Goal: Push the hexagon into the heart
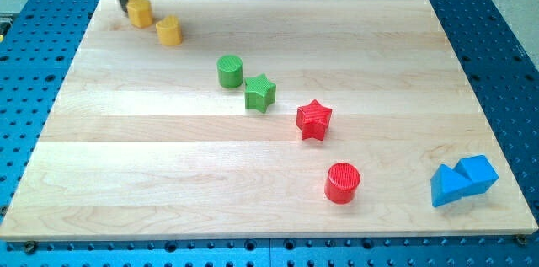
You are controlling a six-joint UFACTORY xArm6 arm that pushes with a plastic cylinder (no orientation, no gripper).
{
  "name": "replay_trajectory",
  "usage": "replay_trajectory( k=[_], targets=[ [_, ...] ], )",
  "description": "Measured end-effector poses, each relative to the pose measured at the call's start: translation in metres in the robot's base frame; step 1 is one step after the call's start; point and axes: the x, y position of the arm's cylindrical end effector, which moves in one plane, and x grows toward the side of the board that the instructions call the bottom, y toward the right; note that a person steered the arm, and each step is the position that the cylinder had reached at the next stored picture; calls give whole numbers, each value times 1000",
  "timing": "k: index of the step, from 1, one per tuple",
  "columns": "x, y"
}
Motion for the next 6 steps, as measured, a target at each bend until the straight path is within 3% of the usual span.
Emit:
replay_trajectory(
  k=[1,2,4,6],
  targets=[
    [11,45],
    [-5,-15],
    [17,-39],
    [77,57]
  ],
)
